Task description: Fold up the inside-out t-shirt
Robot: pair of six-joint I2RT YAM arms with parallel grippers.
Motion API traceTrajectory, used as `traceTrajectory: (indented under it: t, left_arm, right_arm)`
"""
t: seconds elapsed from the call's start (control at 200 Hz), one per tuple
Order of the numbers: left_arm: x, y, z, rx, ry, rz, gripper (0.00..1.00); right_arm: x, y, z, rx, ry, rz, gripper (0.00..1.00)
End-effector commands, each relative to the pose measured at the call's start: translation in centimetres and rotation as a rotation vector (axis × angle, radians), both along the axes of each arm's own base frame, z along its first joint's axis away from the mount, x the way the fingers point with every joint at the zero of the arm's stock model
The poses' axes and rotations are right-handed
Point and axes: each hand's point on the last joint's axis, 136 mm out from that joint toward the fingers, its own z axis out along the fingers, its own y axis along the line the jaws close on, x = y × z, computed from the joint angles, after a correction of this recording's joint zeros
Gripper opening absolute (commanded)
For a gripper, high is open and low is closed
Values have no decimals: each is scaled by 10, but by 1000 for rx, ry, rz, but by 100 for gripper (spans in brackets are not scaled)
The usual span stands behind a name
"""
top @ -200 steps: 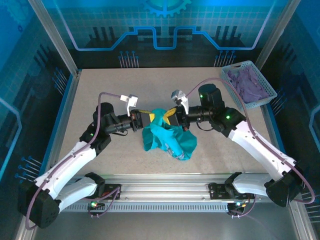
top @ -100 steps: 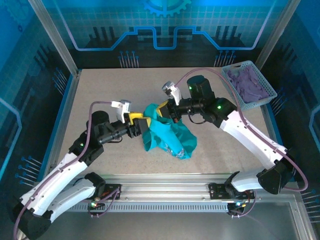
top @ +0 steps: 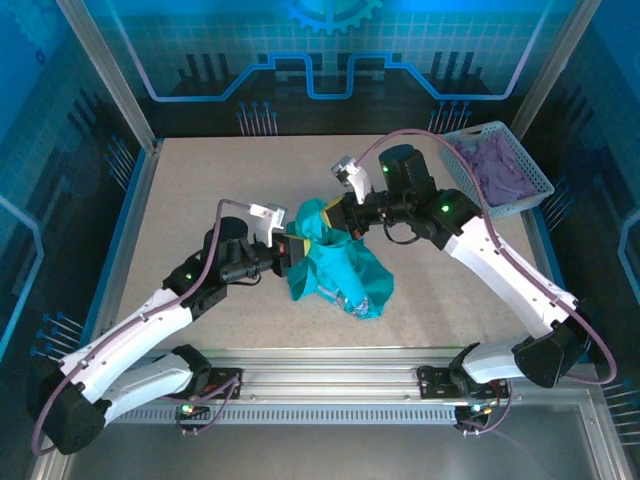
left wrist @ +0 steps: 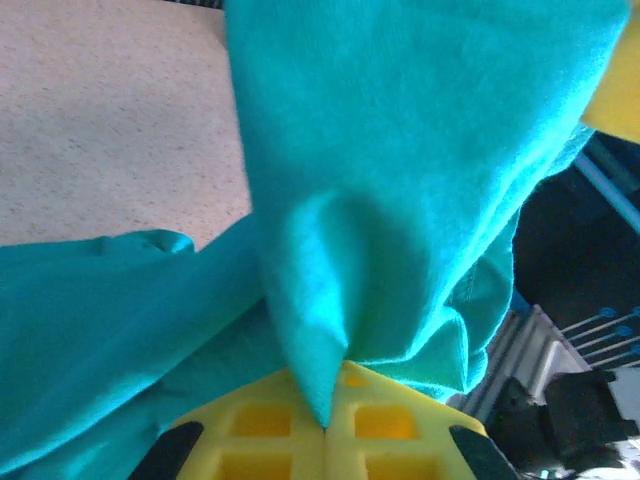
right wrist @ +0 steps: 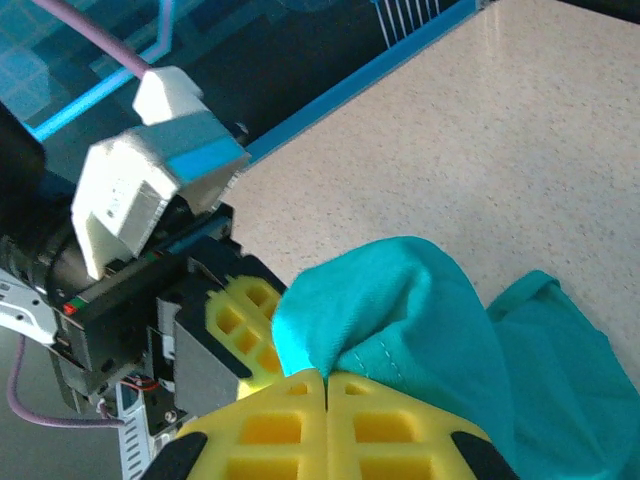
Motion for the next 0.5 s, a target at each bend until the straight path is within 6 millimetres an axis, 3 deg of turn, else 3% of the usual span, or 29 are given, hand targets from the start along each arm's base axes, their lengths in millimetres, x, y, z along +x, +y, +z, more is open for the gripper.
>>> traceTrajectory:
  t: [0.0,0.145,0.36,0.495]
  left_arm:
    - [6,6,15,43,-69,33,0]
    - [12,13,13,88,-81,74,0]
    - [38,49,1,236,-86,297,0]
    - [44,51,-6,303,-57,309,16]
  right_arm:
    - [-3,-6,8,-3,-1,10,6]
    - [-7,1,5,7,36,57,7]
    - [-14,7,22,156,102,139,4]
    - [-15,14,29,232,139,169,4]
